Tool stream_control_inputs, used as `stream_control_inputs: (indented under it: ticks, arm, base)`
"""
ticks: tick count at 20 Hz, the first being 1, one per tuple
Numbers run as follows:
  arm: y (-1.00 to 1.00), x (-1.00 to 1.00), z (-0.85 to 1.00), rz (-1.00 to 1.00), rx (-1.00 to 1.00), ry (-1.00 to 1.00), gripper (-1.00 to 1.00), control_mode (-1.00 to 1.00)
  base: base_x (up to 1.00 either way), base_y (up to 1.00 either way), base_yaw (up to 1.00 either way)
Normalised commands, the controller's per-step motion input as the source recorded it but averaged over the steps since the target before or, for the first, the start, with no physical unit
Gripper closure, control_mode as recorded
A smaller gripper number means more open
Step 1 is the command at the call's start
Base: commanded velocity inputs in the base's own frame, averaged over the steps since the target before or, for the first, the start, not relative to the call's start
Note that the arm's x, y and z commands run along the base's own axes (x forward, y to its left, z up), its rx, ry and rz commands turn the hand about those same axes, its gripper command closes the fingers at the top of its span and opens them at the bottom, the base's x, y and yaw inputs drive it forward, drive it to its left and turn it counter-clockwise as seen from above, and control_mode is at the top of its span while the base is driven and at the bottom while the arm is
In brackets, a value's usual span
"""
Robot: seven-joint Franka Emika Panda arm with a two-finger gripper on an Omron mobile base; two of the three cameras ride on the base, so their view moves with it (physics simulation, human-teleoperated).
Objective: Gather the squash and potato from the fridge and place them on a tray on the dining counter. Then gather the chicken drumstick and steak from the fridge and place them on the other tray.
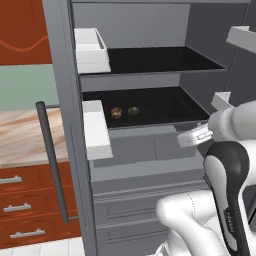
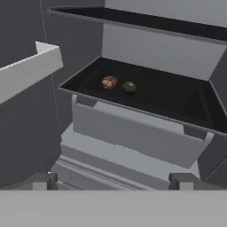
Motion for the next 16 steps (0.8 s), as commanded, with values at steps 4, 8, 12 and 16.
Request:
stream_control_inputs:
  ticks: [4, 8, 12, 16]
  arm:
    - [0.00, 0.17, 0.13, 0.00, 0.10, -0.01, -1.00, -1.00]
    - [0.01, 0.23, 0.06, 0.00, 0.02, -0.01, -1.00, -1.00]
    - [-0.01, 0.14, -0.03, 0.06, 0.00, -0.04, -1.00, -1.00]
    - [-0.01, 0.08, -0.22, 0.14, 0.00, -0.06, -1.00, -1.00]
  base:
    - [0.00, 0.00, 0.00]
    - [0.00, 0.00, 0.00]
    - [0.00, 0.00, 0.00]
    - [0.00, 0.00, 0.00]
